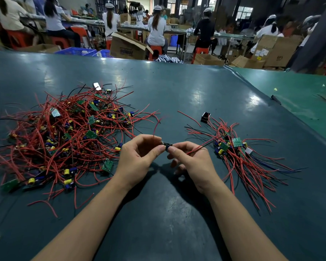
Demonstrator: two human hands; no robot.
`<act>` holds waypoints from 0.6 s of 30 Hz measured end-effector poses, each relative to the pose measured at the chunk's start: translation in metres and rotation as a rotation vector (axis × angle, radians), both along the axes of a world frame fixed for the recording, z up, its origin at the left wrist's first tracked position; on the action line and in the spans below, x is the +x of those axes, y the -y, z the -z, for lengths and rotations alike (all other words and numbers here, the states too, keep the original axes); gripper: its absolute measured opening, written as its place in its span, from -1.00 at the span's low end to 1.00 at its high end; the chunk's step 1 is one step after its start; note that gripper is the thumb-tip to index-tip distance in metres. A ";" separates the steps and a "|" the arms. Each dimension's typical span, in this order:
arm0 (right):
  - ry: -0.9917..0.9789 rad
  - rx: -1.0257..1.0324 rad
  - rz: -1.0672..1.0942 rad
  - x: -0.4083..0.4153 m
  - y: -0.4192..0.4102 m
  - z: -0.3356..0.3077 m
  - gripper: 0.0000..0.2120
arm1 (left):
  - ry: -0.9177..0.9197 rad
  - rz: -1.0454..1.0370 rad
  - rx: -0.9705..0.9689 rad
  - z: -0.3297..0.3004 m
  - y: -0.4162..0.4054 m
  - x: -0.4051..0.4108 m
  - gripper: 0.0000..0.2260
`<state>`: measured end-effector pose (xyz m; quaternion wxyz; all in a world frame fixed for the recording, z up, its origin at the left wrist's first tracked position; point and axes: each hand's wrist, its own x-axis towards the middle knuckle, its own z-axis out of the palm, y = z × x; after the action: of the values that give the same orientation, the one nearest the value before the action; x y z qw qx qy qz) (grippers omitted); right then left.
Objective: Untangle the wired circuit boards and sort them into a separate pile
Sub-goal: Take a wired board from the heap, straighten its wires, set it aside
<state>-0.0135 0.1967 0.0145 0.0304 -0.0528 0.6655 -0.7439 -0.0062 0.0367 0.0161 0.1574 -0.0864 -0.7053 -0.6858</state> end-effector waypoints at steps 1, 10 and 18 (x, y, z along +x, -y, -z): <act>0.012 -0.036 0.028 -0.001 -0.001 0.000 -0.96 | 0.014 0.005 0.009 0.000 0.000 -0.001 -0.85; 0.180 -0.219 -0.034 0.004 0.007 -0.007 -0.81 | 0.083 0.031 0.070 -0.001 0.000 -0.001 -0.93; 0.370 -0.293 0.042 -0.015 0.017 -0.029 -0.95 | 0.144 0.033 -0.001 0.002 0.000 -0.003 -0.91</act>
<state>-0.0288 0.1797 0.0437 0.1284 0.0944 0.5342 -0.8302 -0.0088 0.0363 0.0140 0.0949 -0.0486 -0.7138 -0.6922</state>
